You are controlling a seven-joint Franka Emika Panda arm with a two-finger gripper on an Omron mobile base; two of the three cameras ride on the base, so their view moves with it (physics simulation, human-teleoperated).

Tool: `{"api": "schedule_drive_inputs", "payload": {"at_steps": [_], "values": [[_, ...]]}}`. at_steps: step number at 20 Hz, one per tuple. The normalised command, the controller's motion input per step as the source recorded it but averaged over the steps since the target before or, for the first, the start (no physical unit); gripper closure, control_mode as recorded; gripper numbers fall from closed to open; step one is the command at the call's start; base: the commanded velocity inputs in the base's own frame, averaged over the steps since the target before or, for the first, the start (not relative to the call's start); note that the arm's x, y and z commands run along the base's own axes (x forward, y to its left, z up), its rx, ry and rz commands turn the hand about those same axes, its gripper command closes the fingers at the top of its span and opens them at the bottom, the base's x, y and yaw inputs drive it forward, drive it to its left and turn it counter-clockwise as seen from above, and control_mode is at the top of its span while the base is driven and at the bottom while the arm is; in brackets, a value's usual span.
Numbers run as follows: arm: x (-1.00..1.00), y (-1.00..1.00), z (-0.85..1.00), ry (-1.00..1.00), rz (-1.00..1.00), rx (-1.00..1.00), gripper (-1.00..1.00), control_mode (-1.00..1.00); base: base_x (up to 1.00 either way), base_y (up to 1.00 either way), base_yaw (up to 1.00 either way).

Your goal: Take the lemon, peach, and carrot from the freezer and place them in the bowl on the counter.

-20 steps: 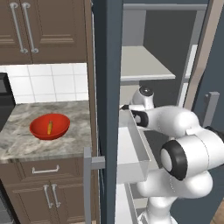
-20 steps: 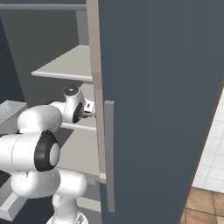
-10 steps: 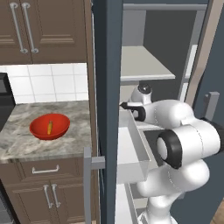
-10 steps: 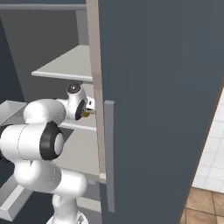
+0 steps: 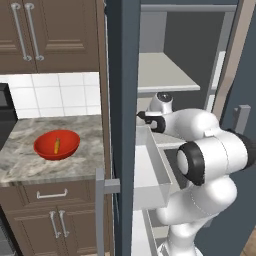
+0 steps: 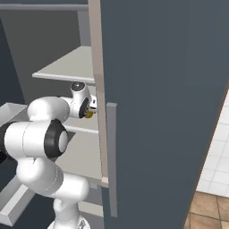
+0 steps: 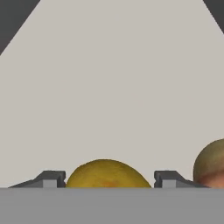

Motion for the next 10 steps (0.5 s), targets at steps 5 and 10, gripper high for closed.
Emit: {"api": "schedule_drive_inputs", "payload": {"at_steps": [5, 10], "values": [[-0.33, 0.0, -0.28, 0.0, 0.0, 0.0, 1.0, -1.0, 0.0, 0.0, 0.0], [-0.77, 0.0, -0.26, -0.09, 0.0, 0.0, 1.0, -1.0, 0.0, 0.0, 0.0]]}}
